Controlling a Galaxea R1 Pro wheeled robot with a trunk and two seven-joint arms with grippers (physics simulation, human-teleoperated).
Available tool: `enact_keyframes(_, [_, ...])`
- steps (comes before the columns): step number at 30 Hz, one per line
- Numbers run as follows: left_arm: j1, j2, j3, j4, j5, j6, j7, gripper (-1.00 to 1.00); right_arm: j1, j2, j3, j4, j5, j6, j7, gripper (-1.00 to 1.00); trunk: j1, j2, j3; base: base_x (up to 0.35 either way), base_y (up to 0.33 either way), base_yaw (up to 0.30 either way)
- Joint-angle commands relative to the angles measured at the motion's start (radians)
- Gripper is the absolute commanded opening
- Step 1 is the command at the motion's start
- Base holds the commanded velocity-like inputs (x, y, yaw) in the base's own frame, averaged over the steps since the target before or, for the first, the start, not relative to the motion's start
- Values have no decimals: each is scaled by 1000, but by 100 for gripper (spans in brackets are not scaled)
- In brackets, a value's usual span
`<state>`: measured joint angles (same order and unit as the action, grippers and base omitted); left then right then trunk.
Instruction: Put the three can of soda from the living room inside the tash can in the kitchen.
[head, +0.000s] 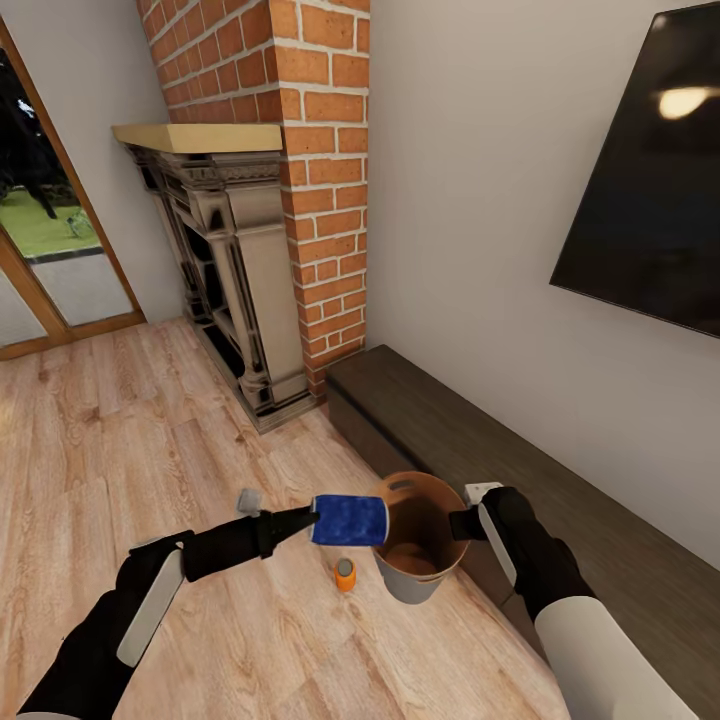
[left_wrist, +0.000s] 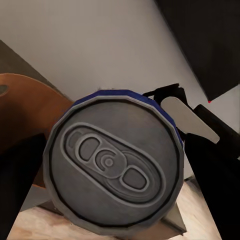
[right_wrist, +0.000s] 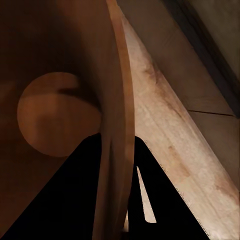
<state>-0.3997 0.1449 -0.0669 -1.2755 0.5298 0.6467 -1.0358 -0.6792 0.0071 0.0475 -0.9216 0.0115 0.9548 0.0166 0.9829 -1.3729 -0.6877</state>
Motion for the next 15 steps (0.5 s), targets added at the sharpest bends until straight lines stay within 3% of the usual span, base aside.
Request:
enact_keyframes(1, [0,-8,0,2,-1,-1,4,-100,0,1,0,0,-5,0,3,-100,0,0,0,0,0,0])
enact_keyframes(10, [0,-45,-10,95,-4,-5,40,-100,0,14,1,0,-4,1,2,-100,0,0,0,0,0,0])
enact_keyframes(15, [0,-81,-12,98,-14,-6,111,-100,0,19,2,0,-4,1,2,-100,0,0,0,0,0,0])
